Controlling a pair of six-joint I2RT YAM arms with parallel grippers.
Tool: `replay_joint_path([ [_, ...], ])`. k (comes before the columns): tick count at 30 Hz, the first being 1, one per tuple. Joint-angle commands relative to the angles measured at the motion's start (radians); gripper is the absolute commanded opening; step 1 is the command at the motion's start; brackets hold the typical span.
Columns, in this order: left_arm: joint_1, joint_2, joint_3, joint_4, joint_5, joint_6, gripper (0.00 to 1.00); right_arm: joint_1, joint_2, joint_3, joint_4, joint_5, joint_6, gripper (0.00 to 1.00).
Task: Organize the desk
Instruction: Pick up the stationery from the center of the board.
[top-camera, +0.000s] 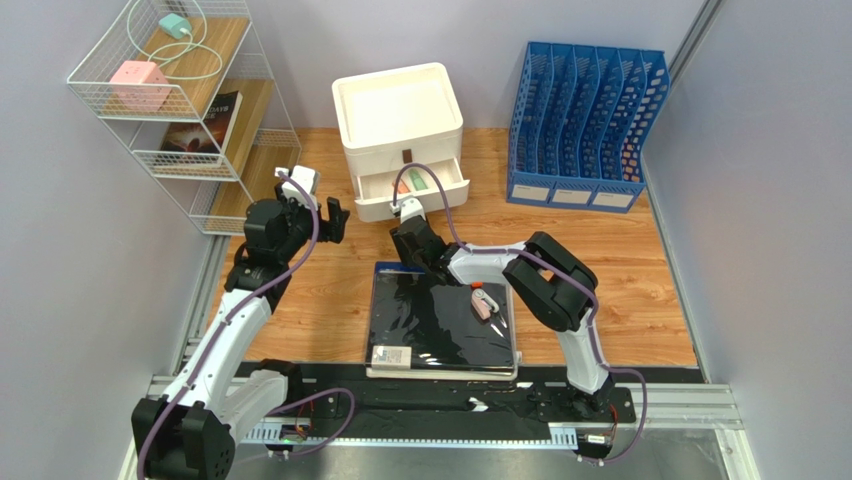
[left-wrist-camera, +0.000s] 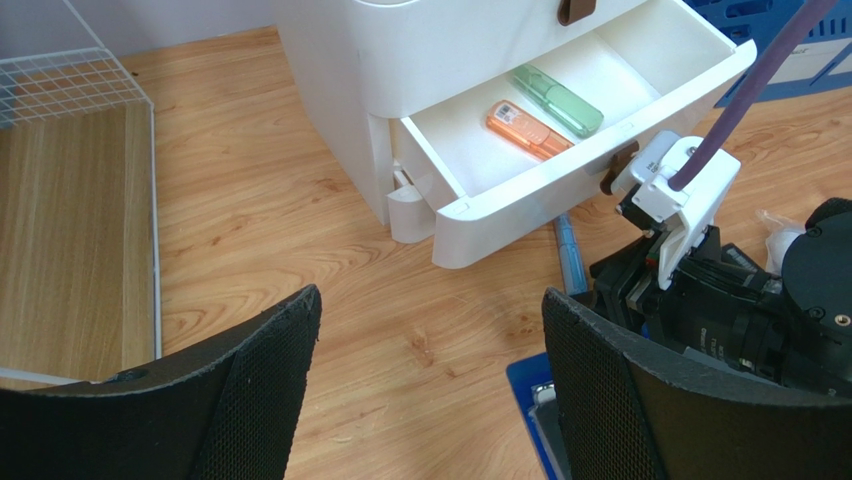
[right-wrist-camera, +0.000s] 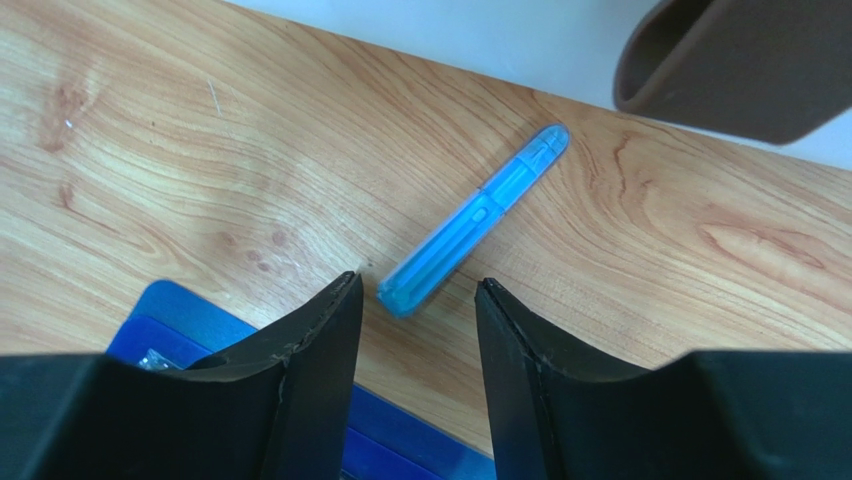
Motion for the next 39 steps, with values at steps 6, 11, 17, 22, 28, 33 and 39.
replay_joint_path([
  [6,0.004,-0.024,-0.011,0.034,0.015,0.024,0.86,0.037,0.031,0.027,0.106,0.177,0.067,0.46],
  [11,0.004,-0.022,-0.011,0.033,0.020,0.027,0.86,0.045,0.040,0.030,0.110,0.208,0.084,0.36],
  [17,0.004,-0.032,-0.016,0.033,0.015,0.029,0.86,0.059,0.025,0.003,0.138,0.248,0.089,0.01],
  [22,0.004,-0.030,-0.017,0.033,0.012,0.029,0.86,0.080,-0.027,-0.060,0.162,0.269,0.091,0.00],
  [28,0.004,-0.029,-0.017,0.036,0.009,0.030,0.86,0.139,-0.159,-0.169,0.167,0.297,0.083,0.00],
  [33,0.004,-0.026,-0.019,0.039,0.006,0.030,0.86,0.212,-0.288,-0.181,0.003,0.288,0.117,0.00],
  [39,0.004,-0.033,-0.019,0.040,0.009,0.029,0.86,0.245,-0.503,-0.155,-0.146,0.277,0.130,0.00],
])
